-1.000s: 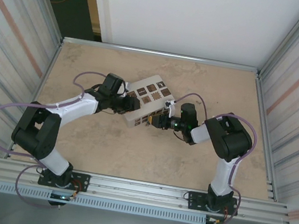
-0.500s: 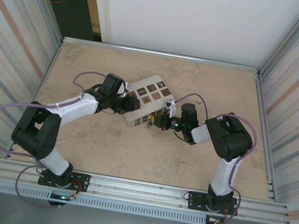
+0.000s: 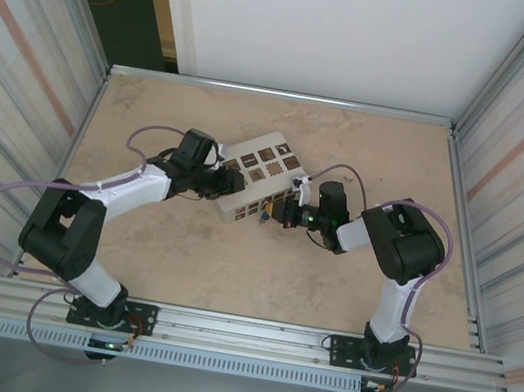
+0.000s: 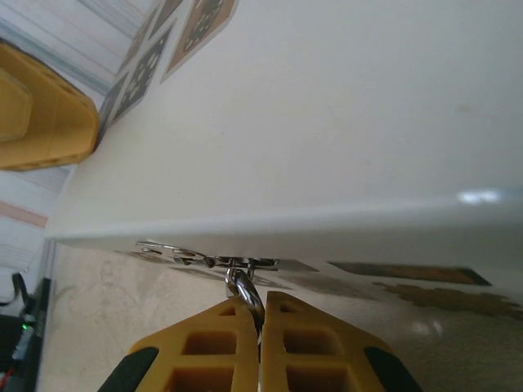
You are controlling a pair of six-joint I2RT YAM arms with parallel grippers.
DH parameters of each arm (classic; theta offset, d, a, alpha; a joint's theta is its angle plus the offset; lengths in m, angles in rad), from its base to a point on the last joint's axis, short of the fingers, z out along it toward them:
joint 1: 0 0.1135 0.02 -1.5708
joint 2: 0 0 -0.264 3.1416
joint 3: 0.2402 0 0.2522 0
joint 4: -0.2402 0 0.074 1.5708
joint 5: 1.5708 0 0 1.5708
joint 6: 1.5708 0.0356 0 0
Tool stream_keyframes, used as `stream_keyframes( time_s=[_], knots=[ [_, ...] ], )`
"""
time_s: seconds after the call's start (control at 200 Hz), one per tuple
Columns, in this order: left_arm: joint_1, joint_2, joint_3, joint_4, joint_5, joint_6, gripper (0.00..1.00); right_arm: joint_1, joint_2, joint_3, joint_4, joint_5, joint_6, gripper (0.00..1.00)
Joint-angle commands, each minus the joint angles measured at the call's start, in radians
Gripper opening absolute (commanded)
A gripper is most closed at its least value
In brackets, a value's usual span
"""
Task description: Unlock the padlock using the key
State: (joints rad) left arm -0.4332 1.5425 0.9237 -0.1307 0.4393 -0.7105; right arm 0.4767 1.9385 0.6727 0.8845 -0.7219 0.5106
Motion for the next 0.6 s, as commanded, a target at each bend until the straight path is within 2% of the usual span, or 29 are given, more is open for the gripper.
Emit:
stream_keyframes(
  time_s=[0.0, 0.301, 0.596],
  knots=[
    [-0.009, 0.012, -0.061, -0.084, -0.045, 0.015, 0.39, -0.005, -0.042, -0.02, 0.11, 0.033, 0.118, 0.0],
    [-0.013, -0.01, -0.107, -0.077, -0.044, 0.013, 0.39, -0.012, -0.032, -0.022, 0.184, 0.152, 0.359, 0.0],
    [-0.013, -0.002, -0.111, -0.07, -0.042, 0.017, 0.39, 0.01, -0.005, -0.004, 0.22, 0.229, 0.456, 0.0]
  ],
)
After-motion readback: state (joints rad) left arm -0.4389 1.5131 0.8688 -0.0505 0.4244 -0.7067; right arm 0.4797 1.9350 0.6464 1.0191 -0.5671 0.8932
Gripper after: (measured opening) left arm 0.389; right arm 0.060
